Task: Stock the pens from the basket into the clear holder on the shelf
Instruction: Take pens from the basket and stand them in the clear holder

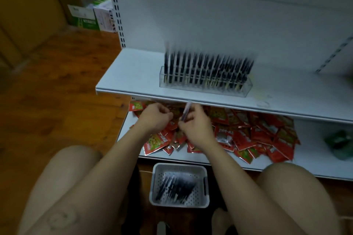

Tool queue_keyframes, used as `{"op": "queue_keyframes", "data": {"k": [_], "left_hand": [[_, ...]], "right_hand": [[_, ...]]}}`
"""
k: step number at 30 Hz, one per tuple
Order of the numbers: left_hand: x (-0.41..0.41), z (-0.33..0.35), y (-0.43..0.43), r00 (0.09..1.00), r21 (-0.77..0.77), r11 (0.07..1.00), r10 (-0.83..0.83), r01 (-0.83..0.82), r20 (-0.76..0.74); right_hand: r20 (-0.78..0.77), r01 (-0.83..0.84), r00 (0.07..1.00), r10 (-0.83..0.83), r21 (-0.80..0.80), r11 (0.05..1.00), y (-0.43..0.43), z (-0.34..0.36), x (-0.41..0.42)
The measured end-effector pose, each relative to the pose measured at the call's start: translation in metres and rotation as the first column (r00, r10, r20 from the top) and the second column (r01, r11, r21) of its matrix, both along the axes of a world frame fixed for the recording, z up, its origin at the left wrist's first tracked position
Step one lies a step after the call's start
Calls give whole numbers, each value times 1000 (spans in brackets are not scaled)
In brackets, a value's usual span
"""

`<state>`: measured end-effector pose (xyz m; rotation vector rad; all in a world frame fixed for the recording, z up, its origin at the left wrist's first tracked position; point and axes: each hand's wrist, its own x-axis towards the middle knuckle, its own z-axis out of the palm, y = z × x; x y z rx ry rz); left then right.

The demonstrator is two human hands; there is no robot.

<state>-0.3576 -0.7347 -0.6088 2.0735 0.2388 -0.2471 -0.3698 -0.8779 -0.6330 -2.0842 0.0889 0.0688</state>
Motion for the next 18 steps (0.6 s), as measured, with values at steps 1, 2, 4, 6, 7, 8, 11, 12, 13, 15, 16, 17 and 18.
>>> {"op": "queue_keyframes", "data": {"k": [1,2,4,6,7,8,11,12,13,15,16,17,18], "left_hand": [[4,10,3,999,-2,1000,11,-11,34],[7,19,5,997,0,1000,25,-25,68],[17,30,12,990,17,998,54,-57,129],[29,37,18,982,11,996,84,-87,169],[36,39,21,977,-8,994,106,-106,183],[44,41,23,972,-26,991,132,-130,193],[73,39,27,958,-50,982,191,-185,214],[83,38,28,955,-55,979,202,-194,217],[92,37,29,954,-55,978,209,-202,213],[107,33,30,957,-39,976,218,-215,189],[113,30,30,958,-33,975,224,-222,177],[118,27,31,959,-28,974,228,-227,167],[122,25,31,961,-23,974,228,-227,159]], "right_hand": [[88,13,996,-12,-9,1000,0,21,4],[168,24,986,-21,-16,1000,-1,39,9],[301,27,953,-14,-37,999,-3,70,21],[427,45,904,-16,-58,997,-4,92,36],[487,60,873,-24,-58,997,-5,98,46],[539,69,842,-31,-51,996,-4,101,56],[608,66,793,-40,-21,998,2,95,81],[623,59,781,-40,-10,998,5,92,89],[635,55,771,-42,-1,998,8,90,96],[657,41,753,-29,-2,999,13,90,110],[663,29,748,-15,-9,1000,15,90,115],[666,19,746,-3,-17,1000,16,89,120],[667,15,745,3,-21,1000,16,88,123]]}}
